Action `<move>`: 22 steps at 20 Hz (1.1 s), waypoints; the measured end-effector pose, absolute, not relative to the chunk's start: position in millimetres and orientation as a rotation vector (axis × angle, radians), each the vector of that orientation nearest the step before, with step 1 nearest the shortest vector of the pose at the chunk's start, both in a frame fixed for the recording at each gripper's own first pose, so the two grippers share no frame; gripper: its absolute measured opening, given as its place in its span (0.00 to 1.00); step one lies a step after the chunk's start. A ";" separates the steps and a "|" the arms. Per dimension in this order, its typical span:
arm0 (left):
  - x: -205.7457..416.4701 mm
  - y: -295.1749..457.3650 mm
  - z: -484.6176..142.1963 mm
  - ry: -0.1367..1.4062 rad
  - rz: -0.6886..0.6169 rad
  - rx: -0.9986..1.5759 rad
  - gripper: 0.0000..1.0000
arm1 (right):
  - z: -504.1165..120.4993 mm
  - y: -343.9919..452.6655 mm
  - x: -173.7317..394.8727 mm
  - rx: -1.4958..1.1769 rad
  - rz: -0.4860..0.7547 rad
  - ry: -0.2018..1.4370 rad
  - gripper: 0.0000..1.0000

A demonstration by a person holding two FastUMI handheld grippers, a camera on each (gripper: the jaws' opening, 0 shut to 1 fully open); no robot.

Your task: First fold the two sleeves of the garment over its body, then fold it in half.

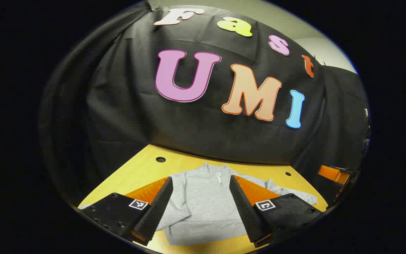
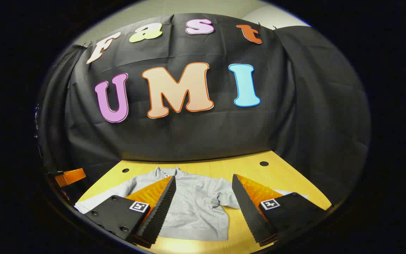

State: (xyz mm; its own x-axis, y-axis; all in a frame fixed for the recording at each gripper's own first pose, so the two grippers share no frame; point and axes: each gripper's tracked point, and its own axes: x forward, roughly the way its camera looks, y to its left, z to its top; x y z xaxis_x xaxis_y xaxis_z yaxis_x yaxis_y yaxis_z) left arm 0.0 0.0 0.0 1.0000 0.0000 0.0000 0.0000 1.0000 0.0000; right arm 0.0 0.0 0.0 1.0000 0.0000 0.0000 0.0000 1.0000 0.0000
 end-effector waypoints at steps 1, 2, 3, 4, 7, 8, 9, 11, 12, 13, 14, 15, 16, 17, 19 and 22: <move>0.0 4.9 -2.1 0.002 0.015 -0.006 0.94 | -0.4 -1.1 0.5 -0.003 -0.003 0.002 0.98; -1.4 10.2 -4.0 0.007 0.031 -0.010 0.94 | -2.0 -2.8 -0.3 -0.007 -0.007 0.004 0.98; -2.7 14.6 -5.8 0.008 0.042 -0.013 0.94 | -2.2 -3.4 -0.6 -0.010 -0.009 0.007 0.98; -4.4 17.9 -6.2 0.008 0.051 -0.015 0.94 | -2.8 -3.9 -1.1 -0.011 -0.012 0.008 0.98; -7.5 23.8 -10.8 0.015 0.066 -0.007 0.94 | -5.1 -4.9 -1.3 -0.008 -0.014 0.018 0.98; -7.9 23.7 -11.8 0.017 0.067 -0.003 0.94 | -7.0 -5.6 -1.9 -0.008 -0.016 0.021 0.98; -8.3 24.2 -13.6 0.020 0.069 0.002 0.94 | -7.8 -7.1 -1.6 -0.008 -0.020 0.026 0.95; -8.6 22.5 -14.3 0.023 0.066 0.010 0.94 | -12.8 -10.7 -1.6 -0.005 -0.026 0.029 0.98; -8.4 20.4 -14.6 0.026 0.062 0.012 0.94 | -14.0 -12.4 -1.8 -0.003 -0.030 0.029 0.98; -8.5 18.6 -16.3 0.028 0.057 0.012 0.94 | -13.5 -15.9 -2.4 -0.004 -0.039 0.027 0.98; -7.0 15.3 -16.7 0.029 0.049 0.006 0.94 | -14.5 -24.1 -4.8 -0.005 -0.053 0.027 0.98; -6.2 12.0 -17.9 0.031 0.041 0.003 0.94 | -15.6 -32.5 -5.7 -0.004 -0.067 0.032 0.96; -6.1 10.2 -18.3 0.034 0.038 0.007 0.94 | -18.8 -40.6 -5.2 -0.002 -0.083 0.035 0.96; -5.8 9.1 -18.4 0.036 0.036 0.011 0.94 | -18.8 -49.7 -4.1 0.002 -0.101 0.036 0.95; -3.6 6.6 -18.2 0.037 0.032 0.018 0.94 | -18.7 -71.3 -2.4 0.001 -0.149 0.037 0.98; -0.8 6.0 -19.8 0.047 0.033 0.027 0.94 | -29.8 -116.4 2.2 0.025 -0.242 0.062 0.98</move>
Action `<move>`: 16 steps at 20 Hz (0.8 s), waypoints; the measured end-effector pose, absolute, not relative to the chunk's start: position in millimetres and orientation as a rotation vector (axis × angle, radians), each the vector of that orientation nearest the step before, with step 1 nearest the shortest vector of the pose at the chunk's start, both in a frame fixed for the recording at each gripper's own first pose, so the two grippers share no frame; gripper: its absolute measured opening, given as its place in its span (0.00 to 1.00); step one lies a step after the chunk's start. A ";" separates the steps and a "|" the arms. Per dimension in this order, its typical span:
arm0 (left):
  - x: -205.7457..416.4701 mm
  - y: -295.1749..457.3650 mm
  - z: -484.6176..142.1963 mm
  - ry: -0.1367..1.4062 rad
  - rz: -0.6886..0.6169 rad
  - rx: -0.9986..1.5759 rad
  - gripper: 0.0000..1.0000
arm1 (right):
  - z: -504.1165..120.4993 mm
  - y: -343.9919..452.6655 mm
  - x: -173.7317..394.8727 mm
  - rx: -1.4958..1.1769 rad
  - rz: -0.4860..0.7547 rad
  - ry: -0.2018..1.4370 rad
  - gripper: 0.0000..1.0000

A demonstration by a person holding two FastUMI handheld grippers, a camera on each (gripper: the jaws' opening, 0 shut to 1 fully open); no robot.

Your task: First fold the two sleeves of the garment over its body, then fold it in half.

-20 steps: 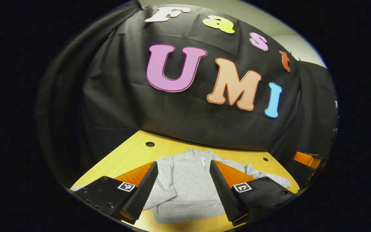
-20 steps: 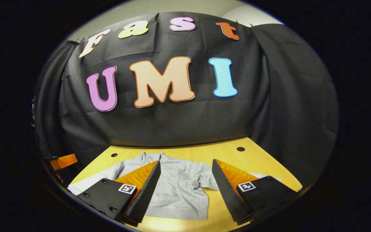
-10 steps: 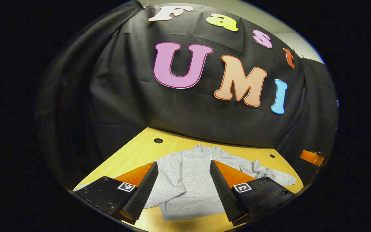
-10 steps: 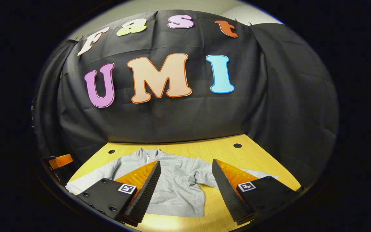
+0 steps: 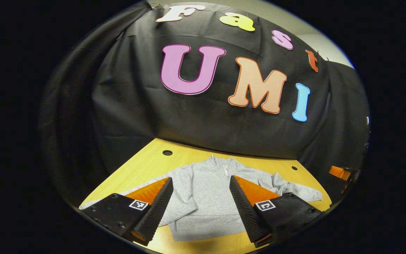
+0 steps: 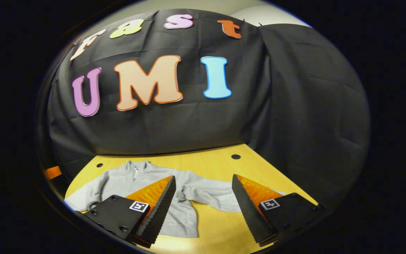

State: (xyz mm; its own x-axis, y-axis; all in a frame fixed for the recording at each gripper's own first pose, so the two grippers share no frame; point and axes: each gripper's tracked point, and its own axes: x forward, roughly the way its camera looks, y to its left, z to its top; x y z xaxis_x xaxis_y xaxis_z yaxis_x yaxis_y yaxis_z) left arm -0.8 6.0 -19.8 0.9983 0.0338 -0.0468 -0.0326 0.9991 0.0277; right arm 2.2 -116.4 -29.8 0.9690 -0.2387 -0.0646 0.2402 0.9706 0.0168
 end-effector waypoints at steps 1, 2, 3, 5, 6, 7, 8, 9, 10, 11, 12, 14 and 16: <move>-0.5 5.9 -20.6 0.050 0.037 0.027 0.94 | -33.9 -132.9 5.7 0.055 -0.271 0.073 0.99; 0.8 5.3 -20.9 0.052 0.039 0.026 0.94 | -37.5 -146.0 7.7 0.079 -0.294 0.078 0.99; 1.4 5.4 -21.8 0.056 0.044 0.026 0.94 | -40.5 -161.4 8.8 0.100 -0.323 0.082 0.96; 2.3 6.6 -22.9 0.062 0.054 0.024 0.94 | -51.3 -192.7 13.6 0.109 -0.397 0.103 0.95; 3.3 7.2 -23.4 0.065 0.059 0.022 0.94 | -58.0 -206.3 16.9 0.103 -0.428 0.118 0.95; 4.3 8.1 -25.7 0.070 0.063 0.021 0.94 | -64.8 -220.3 20.7 0.094 -0.453 0.133 0.95; 5.2 9.0 -26.6 0.074 0.070 0.021 0.94 | -73.5 -234.1 24.4 0.085 -0.475 0.152 0.95; 7.0 9.7 -26.6 0.078 0.075 0.020 0.94 | -83.8 -246.4 29.2 0.082 -0.493 0.175 0.95; 8.2 10.4 -27.3 0.082 0.079 0.018 0.94 | -92.5 -256.8 33.4 0.088 -0.505 0.194 0.96; 9.8 10.1 -30.5 0.089 0.079 0.015 0.94 | -100.6 -266.6 39.1 0.101 -0.511 0.212 0.96; 11.5 10.0 -31.7 0.094 0.079 0.015 0.94 | -108.0 -273.3 46.0 0.118 -0.512 0.227 0.99; 14.5 10.9 -32.6 0.101 0.086 0.021 0.94 | -125.3 -287.4 57.4 0.131 -0.523 0.258 0.99; 18.2 11.0 -31.5 0.101 0.093 0.026 0.94 | -142.4 -303.8 63.9 0.131 -0.537 0.302 0.96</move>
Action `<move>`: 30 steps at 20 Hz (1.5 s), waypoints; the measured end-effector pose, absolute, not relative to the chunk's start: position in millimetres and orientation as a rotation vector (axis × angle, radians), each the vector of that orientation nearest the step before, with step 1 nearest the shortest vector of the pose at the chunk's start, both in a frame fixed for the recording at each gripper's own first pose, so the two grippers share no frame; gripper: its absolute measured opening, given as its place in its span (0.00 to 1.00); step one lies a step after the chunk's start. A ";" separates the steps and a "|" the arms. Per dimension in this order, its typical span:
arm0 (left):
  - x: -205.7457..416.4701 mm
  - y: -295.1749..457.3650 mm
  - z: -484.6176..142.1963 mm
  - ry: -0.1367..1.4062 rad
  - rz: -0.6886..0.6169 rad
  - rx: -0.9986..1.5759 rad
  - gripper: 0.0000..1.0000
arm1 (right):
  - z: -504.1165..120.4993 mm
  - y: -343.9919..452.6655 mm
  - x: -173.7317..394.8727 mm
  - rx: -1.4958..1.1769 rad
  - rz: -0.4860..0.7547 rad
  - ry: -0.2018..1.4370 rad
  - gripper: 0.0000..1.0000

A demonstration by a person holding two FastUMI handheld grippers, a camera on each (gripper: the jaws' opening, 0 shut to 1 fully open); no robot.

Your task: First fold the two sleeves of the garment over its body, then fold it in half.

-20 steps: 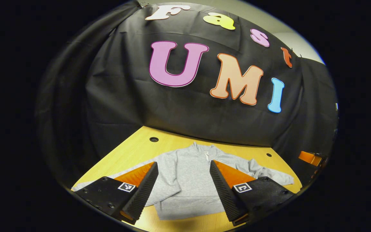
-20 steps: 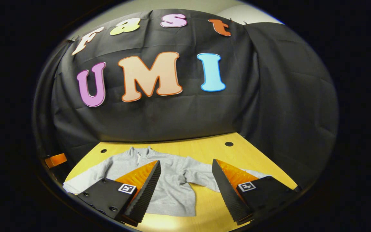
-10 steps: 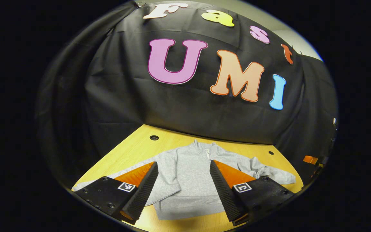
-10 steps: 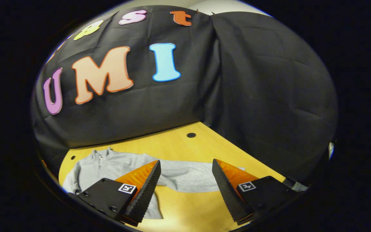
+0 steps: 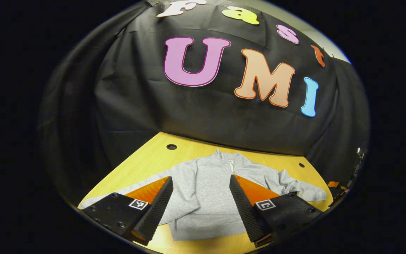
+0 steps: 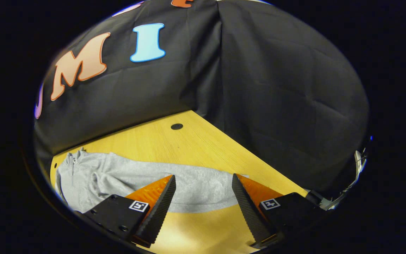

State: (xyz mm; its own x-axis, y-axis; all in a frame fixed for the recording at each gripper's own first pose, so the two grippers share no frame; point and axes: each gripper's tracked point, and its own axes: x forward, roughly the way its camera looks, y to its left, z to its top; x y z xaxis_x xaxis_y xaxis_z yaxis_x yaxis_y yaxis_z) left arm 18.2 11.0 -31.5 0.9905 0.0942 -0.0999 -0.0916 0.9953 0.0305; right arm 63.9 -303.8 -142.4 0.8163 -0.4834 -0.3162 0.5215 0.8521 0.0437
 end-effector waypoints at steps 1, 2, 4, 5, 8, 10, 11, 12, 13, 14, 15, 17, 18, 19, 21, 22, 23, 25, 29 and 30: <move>20.3 10.3 -32.9 0.106 0.096 0.026 0.94 | -150.4 -311.0 65.6 0.142 -0.546 0.325 0.96; 22.2 9.6 -34.4 0.111 0.098 0.026 0.94 | -159.3 -316.9 67.0 0.154 -0.552 0.345 0.99; 24.0 8.0 -36.3 0.118 0.098 0.020 0.94 | -175.9 -332.3 70.5 0.158 -0.572 0.385 0.96; 25.9 6.3 -38.2 0.124 0.096 0.016 0.94 | -185.3 -338.6 71.4 0.154 -0.583 0.410 0.96; 28.9 3.4 -40.3 0.135 0.093 0.020 0.94 | -208.2 -351.0 72.1 0.154 -0.599 0.470 0.99; 30.4 1.9 -38.6 0.132 0.093 0.032 0.94 | -217.5 -354.9 72.7 0.171 -0.602 0.494 0.99; 30.8 1.4 -38.1 0.133 0.091 0.037 0.94 | -219.9 -357.6 72.5 0.170 -0.607 0.501 0.96; 31.6 0.7 -38.7 0.135 0.090 0.038 0.94 | -225.6 -360.2 72.6 0.166 -0.610 0.511 0.99; 32.1 0.6 -40.2 0.140 0.089 0.037 0.94 | -228.6 -361.1 72.2 0.163 -0.609 0.526 0.97; 31.4 0.7 -41.1 0.144 0.090 0.034 0.94 | -229.7 -360.3 72.2 0.170 -0.601 0.531 0.99; 31.8 0.8 -41.6 0.146 0.091 0.029 0.94 | -228.4 -361.3 74.5 0.175 -0.604 0.525 0.98; 30.5 0.7 -43.1 0.146 0.092 0.029 0.94 | -231.3 -360.3 74.4 0.191 -0.596 0.525 0.97; 30.2 0.1 -43.5 0.150 0.092 0.031 0.94 | -230.5 -361.2 73.7 0.194 -0.596 0.515 0.99; 29.4 1.0 -45.4 0.151 0.094 0.036 0.94 | -230.8 -360.9 73.3 0.195 -0.595 0.511 0.98; 27.8 1.4 -45.0 0.150 0.093 0.037 0.94 | -230.5 -359.7 73.5 0.201 -0.588 0.510 0.95; 28.1 1.3 -44.6 0.151 0.092 0.036 0.94 | -230.6 -358.9 74.3 0.202 -0.589 0.513 0.91; 28.2 2.5 -46.1 0.151 0.094 0.034 0.94 | -229.8 -357.7 76.8 0.202 -0.596 0.514 0.81; 28.6 4.3 -46.7 0.151 0.097 0.026 0.94 | -229.8 -355.1 79.0 0.199 -0.604 0.521 0.57; 26.9 4.7 -49.6 0.159 0.096 0.013 0.94 | -230.3 -346.4 81.5 0.161 -0.609 0.536 0.20; 26.7 5.1 -48.4 0.157 0.098 0.012 0.94 | -231.3 -344.5 81.5 0.157 -0.601 0.543 0.18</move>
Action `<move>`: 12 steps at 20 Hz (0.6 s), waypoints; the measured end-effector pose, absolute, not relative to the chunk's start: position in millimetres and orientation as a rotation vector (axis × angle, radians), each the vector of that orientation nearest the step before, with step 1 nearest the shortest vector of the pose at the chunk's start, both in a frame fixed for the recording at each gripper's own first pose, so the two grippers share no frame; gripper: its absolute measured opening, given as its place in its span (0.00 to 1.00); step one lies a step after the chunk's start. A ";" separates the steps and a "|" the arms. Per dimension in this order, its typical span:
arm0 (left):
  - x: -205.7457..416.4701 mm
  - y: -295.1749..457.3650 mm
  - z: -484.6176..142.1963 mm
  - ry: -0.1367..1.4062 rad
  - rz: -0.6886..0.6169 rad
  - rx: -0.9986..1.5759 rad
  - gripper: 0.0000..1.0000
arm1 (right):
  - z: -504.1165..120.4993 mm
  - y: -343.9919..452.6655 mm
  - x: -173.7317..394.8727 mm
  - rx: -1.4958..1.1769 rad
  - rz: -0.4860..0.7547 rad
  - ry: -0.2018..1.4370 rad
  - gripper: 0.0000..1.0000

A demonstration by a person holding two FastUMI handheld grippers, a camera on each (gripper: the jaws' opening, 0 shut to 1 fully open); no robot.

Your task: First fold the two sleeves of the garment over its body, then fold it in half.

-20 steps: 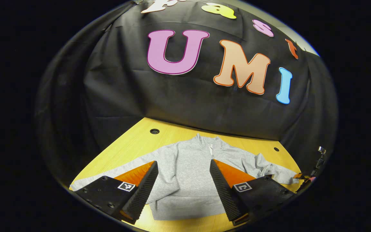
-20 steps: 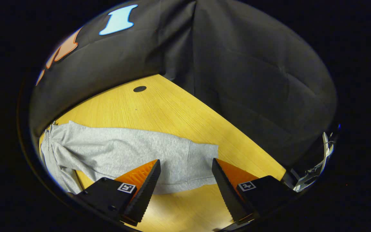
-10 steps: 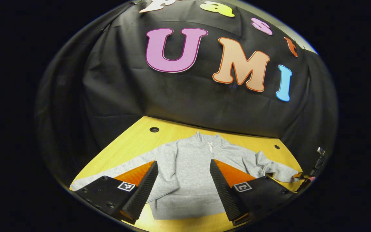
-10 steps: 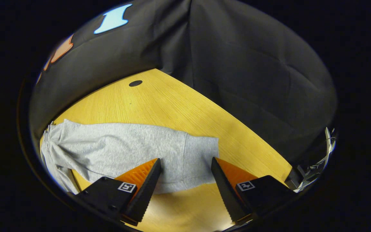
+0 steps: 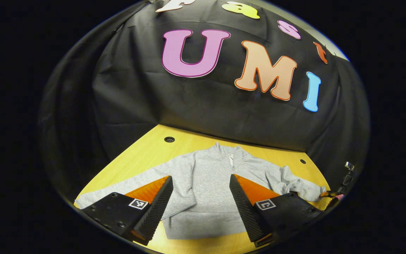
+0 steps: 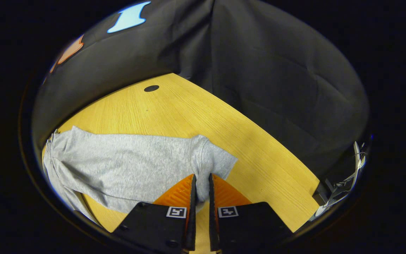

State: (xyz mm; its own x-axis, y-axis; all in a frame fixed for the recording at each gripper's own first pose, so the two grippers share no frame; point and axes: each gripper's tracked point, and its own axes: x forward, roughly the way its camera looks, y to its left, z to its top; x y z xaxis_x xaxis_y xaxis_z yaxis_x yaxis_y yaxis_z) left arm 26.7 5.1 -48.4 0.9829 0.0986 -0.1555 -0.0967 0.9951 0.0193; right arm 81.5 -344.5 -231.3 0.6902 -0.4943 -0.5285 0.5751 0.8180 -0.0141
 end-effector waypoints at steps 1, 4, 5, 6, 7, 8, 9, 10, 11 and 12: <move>26.9 5.8 -47.8 0.155 0.099 0.012 0.94 | -230.9 -341.7 80.9 0.161 -0.585 0.548 0.13; 25.6 10.3 -47.3 0.153 0.103 0.015 0.94 | -228.5 -327.4 80.9 0.240 -0.558 0.559 0.10; 24.9 12.2 -46.9 0.152 0.108 0.014 0.94 | -221.7 -323.6 80.8 0.264 -0.565 0.542 0.10; 24.0 13.4 -46.5 0.152 0.111 0.010 0.94 | -216.4 -322.1 80.0 0.291 -0.562 0.524 0.10; 23.0 16.3 -48.1 0.152 0.115 0.005 0.94 | -210.8 -316.9 80.7 0.311 -0.557 0.508 0.10; 22.5 18.0 -47.9 0.150 0.119 0.001 0.94 | -203.4 -311.9 82.1 0.320 -0.550 0.494 0.10; 20.7 20.3 -49.6 0.150 0.124 0.000 0.94 | -196.5 -305.9 83.6 0.320 -0.540 0.485 0.10; 18.5 22.3 -49.8 0.151 0.128 0.001 0.94 | -190.7 -298.5 88.0 0.314 -0.524 0.477 0.09; 16.3 24.1 -52.3 0.156 0.130 0.003 0.94 | -184.3 -289.7 90.5 0.292 -0.506 0.471 0.10; 14.4 25.3 -52.7 0.156 0.131 0.009 0.94 | -177.1 -281.6 93.8 0.258 -0.490 0.465 0.10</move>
State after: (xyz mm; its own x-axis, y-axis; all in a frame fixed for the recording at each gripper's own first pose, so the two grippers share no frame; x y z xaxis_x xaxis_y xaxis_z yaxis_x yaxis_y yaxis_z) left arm 14.4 25.3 -52.7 0.9793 0.1308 -0.1543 -0.1294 0.9914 0.0191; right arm 93.8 -281.6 -177.1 0.7814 -0.3909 -0.4863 0.5058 0.8532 0.1269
